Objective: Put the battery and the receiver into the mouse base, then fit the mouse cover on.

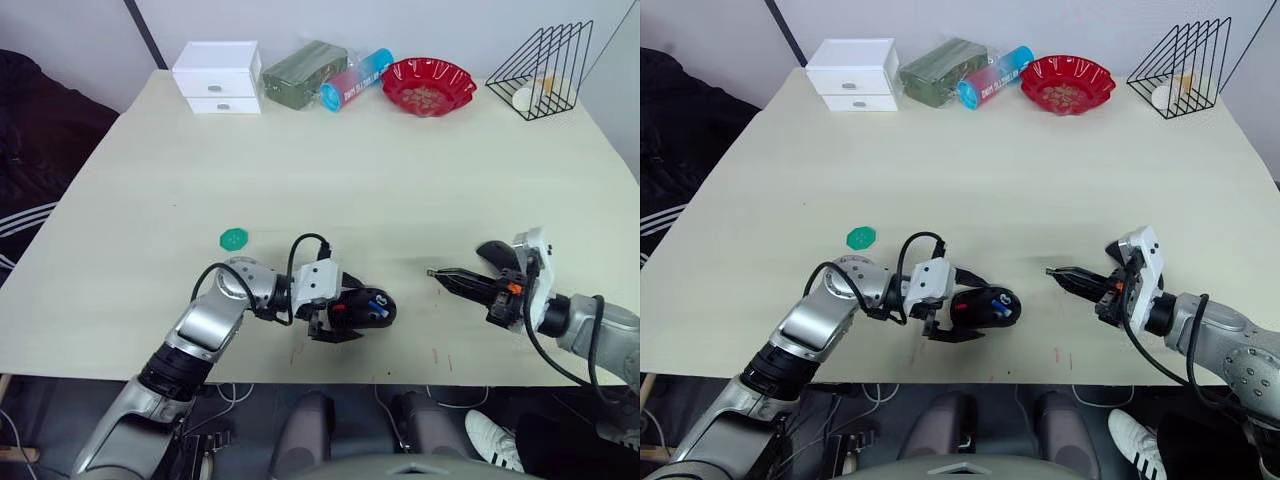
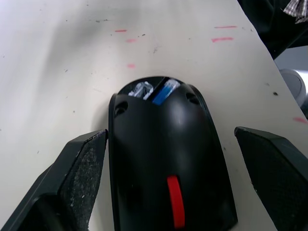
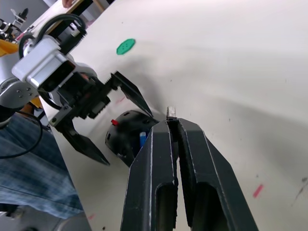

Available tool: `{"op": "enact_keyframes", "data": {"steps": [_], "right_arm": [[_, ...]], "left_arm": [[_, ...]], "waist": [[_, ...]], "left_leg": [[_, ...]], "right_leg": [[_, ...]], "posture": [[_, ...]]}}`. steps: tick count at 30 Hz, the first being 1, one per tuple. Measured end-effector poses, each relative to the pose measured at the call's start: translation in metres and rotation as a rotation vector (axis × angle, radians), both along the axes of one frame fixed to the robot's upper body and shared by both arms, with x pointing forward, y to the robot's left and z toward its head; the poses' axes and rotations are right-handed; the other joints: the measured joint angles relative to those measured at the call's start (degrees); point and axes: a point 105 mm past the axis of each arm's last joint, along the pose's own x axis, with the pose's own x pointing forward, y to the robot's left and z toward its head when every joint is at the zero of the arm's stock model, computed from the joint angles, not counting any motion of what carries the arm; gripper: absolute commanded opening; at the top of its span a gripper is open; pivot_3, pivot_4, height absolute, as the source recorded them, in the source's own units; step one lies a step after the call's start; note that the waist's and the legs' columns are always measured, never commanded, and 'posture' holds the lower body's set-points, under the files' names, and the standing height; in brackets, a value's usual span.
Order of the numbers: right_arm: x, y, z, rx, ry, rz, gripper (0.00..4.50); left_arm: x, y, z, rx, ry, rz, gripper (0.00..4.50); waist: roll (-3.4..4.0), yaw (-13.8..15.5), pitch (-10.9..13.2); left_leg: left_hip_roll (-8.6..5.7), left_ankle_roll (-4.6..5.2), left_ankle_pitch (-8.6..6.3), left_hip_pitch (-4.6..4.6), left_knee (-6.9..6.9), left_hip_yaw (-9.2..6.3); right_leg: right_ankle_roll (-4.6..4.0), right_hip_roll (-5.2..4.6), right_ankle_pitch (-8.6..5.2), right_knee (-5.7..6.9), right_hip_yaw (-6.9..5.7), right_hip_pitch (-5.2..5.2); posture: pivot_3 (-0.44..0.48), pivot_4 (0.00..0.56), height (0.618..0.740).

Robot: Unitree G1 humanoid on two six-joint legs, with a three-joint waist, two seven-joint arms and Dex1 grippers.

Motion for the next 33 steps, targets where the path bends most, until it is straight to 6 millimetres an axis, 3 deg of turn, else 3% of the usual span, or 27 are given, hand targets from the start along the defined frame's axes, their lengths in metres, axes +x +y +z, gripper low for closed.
{"op": "enact_keyframes", "data": {"steps": [15, 31, 33], "right_arm": [[-0.031, -0.008, -0.012, -0.198, -0.264, 0.230, 0.00], [-0.029, -0.019, -0.018, -0.268, -0.361, 0.277, 0.00], [-0.028, -0.020, -0.019, -0.271, -0.362, 0.274, 0.00]], "left_arm": [[0.007, -0.007, -0.010, -0.013, -0.001, 0.024, 4.47], [0.007, -0.014, -0.012, -0.020, -0.002, 0.003, 4.47], [0.007, -0.014, -0.012, -0.019, -0.002, 0.003, 3.97]], "waist": [[0.01, 0.3, 0.0], [0.02, 1.0, 0.0], [0.02, 1.0, 0.0]], "left_leg": [[-0.01, 0.00, 0.00, 0.05, 0.06, 0.00], [-0.02, -0.02, 0.01, 0.06, 0.07, 0.00], [-0.02, -0.02, 0.01, 0.06, 0.07, 0.00]], "right_leg": [[0.00, 0.00, 0.00, 0.02, 0.00, 0.06], [0.00, 0.00, 0.00, 0.02, 0.00, 0.07], [0.00, 0.00, 0.00, 0.02, -0.01, 0.08]], "posture": [[0.000, 0.150, 0.740], [0.000, 0.150, 0.740], [0.000, 0.150, 0.740]]}}
